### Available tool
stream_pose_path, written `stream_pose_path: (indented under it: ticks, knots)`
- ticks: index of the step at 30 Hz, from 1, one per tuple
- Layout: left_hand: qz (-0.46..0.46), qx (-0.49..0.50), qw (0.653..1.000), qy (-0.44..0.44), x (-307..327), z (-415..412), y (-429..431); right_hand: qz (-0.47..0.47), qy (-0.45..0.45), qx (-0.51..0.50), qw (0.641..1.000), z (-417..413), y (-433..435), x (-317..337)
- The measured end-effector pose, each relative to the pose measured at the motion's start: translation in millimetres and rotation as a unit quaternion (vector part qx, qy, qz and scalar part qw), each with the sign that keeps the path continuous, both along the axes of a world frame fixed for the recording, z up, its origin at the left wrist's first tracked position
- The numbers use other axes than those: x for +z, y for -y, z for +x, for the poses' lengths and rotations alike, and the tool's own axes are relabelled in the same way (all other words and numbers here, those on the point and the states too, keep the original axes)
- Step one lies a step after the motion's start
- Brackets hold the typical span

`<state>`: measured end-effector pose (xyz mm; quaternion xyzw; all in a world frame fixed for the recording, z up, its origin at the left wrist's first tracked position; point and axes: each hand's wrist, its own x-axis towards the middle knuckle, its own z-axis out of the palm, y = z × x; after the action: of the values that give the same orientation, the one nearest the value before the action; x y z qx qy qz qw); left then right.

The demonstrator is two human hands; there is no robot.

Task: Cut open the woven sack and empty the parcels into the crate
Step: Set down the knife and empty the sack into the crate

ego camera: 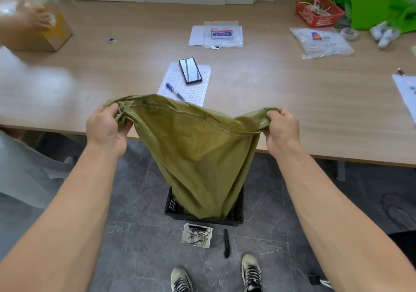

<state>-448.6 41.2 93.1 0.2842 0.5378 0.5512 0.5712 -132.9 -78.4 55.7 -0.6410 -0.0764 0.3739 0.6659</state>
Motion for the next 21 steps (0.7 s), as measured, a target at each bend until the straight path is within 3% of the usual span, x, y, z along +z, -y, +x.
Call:
stream_pose_path:
  ticks: [5,10,14,18,21]
  knots:
    - [-0.030,0.000,0.999,-0.019,-7.2,9.3,8.1,-0.029,0.000,0.011,1.000,0.5,-9.4,4.1]
    - [0.027,0.049,0.995,0.087,8.2,1.2,-0.5,0.035,0.016,-0.028,0.999,8.3,-6.9,17.9]
    - [-0.030,-0.021,0.999,-0.020,-5.7,6.1,8.3,-0.033,0.035,0.004,0.999,5.8,-3.3,6.9]
    - [0.045,0.039,0.996,0.070,17.2,3.8,-0.8,0.031,0.027,-0.019,0.999,10.2,-5.4,23.0]
    - [0.016,-0.017,1.000,-0.003,13.1,12.2,3.4,0.008,0.027,-0.008,1.000,9.7,-11.9,22.6]
